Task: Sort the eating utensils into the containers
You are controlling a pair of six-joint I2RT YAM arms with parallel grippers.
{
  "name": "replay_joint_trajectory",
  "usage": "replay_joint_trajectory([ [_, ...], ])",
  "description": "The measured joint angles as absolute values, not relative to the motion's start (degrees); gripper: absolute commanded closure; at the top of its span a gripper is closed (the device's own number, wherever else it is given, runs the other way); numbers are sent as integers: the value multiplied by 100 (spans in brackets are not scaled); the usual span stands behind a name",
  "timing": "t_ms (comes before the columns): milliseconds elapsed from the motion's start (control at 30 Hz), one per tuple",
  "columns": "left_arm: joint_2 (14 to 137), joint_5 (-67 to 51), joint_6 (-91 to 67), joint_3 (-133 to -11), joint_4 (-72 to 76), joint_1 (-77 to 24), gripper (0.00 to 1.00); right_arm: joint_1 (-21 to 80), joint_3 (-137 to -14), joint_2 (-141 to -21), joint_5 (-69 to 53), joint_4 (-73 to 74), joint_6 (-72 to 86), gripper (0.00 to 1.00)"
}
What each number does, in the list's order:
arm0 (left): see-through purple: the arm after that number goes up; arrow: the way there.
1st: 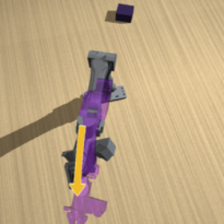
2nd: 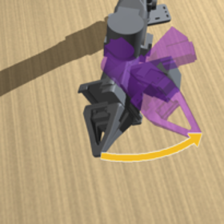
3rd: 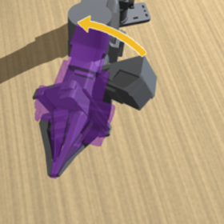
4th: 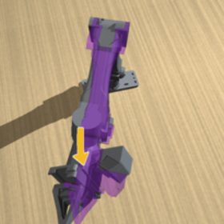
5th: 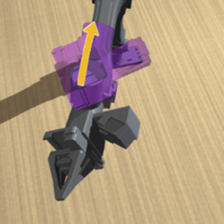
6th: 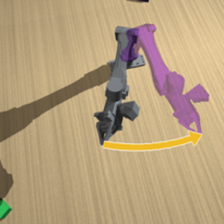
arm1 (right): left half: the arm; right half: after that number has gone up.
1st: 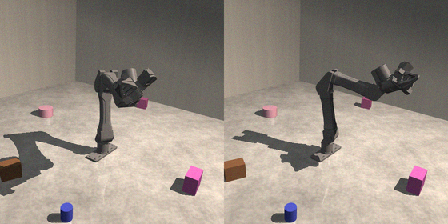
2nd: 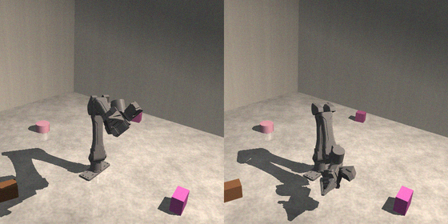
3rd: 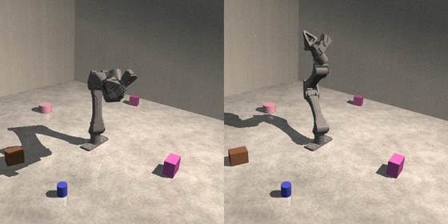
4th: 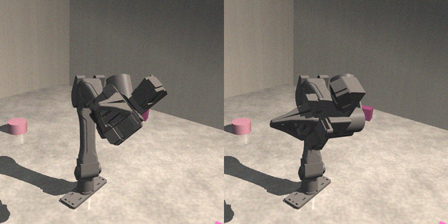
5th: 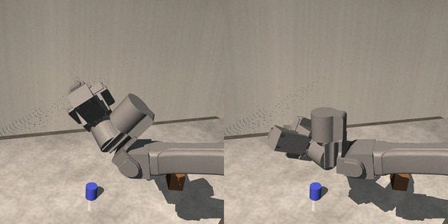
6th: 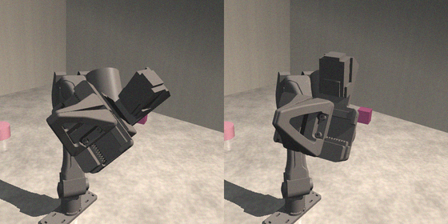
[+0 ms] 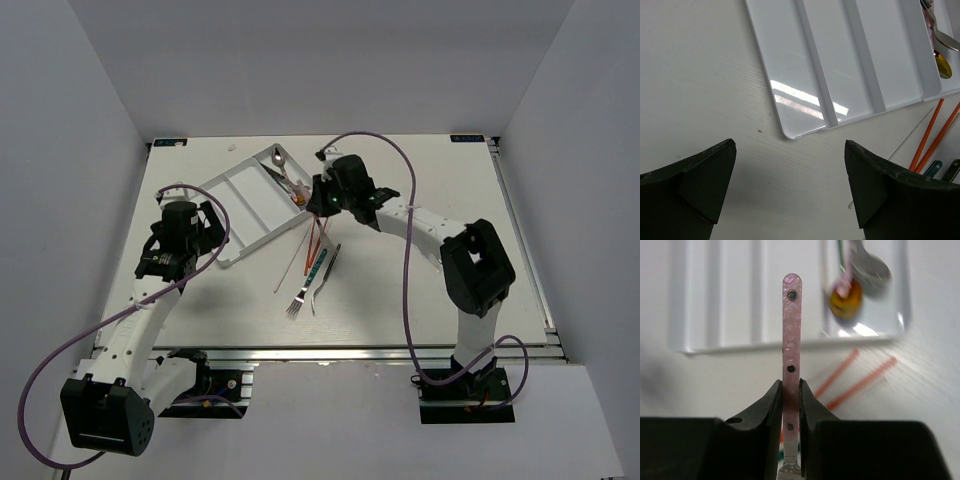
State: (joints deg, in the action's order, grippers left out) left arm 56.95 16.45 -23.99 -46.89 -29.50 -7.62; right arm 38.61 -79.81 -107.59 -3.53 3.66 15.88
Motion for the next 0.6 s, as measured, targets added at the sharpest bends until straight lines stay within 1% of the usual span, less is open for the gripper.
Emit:
replay_joint_trajectory([
  [100,5704,1647,-2399,-4689,-2950,-762,2,3881,-8569,-11187,-974,-292,1667,100],
  [200,5723,1647,-2399,-4689,-2950,-762,2,3913,-9644,-12009,-1345,-733,1855,100],
  [267,5736,1647,-2399,-4689,-2952,-762,2,3913,-10313,-12551,-1487,-991,2038,100],
  [433,5743,1645,-2399,-4689,-2950,-762,2,3911,-11445,-13620,-1653,-1568,2370,100],
  [600,5754,1614,-2399,-4689,-2947,-762,2,3911,-13058,-14809,-1669,-1667,2272,95],
])
